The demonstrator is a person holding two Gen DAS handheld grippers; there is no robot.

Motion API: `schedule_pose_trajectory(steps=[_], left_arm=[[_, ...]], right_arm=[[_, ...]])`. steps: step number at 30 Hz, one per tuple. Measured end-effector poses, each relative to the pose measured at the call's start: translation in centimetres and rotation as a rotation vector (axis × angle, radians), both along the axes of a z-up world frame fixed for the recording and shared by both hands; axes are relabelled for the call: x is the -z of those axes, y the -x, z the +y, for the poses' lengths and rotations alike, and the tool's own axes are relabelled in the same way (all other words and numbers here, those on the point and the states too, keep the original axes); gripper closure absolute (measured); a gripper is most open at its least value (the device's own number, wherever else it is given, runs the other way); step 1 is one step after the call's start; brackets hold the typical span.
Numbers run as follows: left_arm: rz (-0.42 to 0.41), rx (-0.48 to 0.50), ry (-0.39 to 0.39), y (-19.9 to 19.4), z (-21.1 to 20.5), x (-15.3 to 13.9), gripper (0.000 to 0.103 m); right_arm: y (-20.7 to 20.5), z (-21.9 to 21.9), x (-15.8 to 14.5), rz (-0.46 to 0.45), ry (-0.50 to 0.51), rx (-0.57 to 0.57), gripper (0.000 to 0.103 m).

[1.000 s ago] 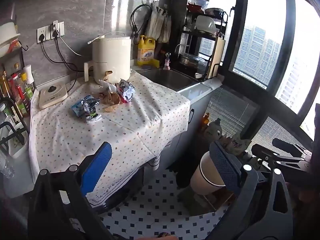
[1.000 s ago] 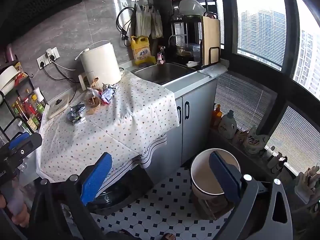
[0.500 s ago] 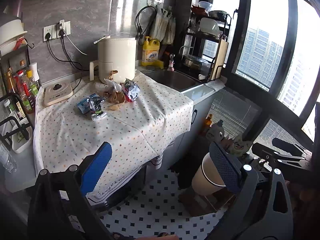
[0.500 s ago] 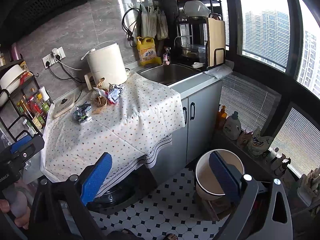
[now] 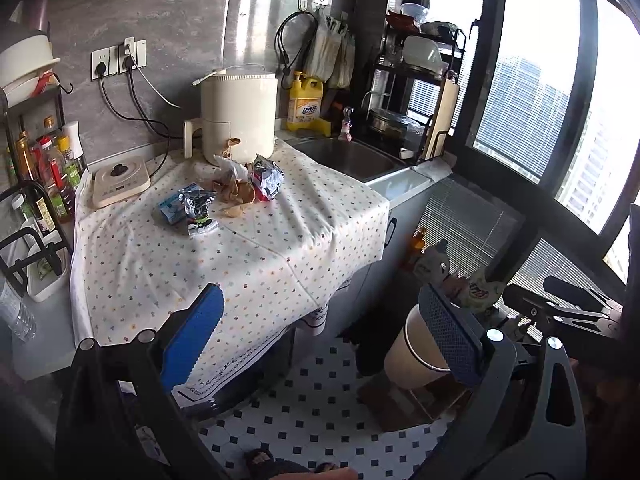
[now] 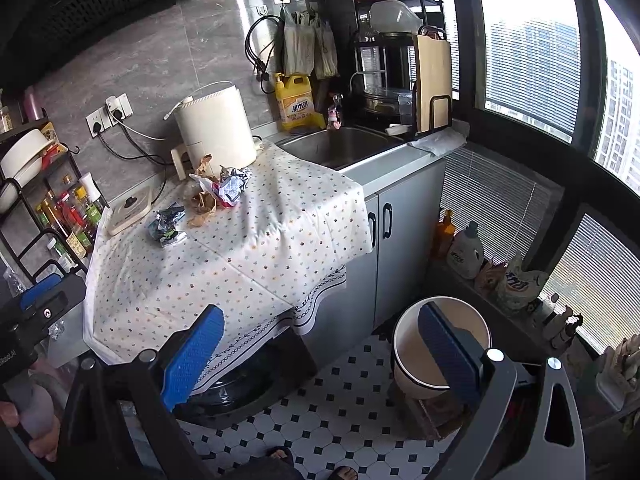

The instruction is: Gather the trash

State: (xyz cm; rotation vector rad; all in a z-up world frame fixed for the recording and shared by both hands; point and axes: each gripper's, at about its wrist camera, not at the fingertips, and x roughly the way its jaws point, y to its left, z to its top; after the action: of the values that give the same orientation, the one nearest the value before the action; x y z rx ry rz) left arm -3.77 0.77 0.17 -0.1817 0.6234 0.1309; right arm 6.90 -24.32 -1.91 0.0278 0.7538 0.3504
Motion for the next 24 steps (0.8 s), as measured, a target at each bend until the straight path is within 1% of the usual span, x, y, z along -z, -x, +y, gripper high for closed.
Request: schedule_pose_trajectory(steps=[17, 24], left_arm=[[-0.006, 0.03, 0.006, -1.1, -0.5, 0.0, 0.006], [-0.004, 0.021, 0.007, -1.3, -0.5, 0.0, 0.006]], right_arm=[[-0.5, -0.3, -0.2, -0.002, 0.008, 0.011, 0.008], [-0.9, -0.7, -0.2, 0.001, 0.003, 0.016, 0.008]])
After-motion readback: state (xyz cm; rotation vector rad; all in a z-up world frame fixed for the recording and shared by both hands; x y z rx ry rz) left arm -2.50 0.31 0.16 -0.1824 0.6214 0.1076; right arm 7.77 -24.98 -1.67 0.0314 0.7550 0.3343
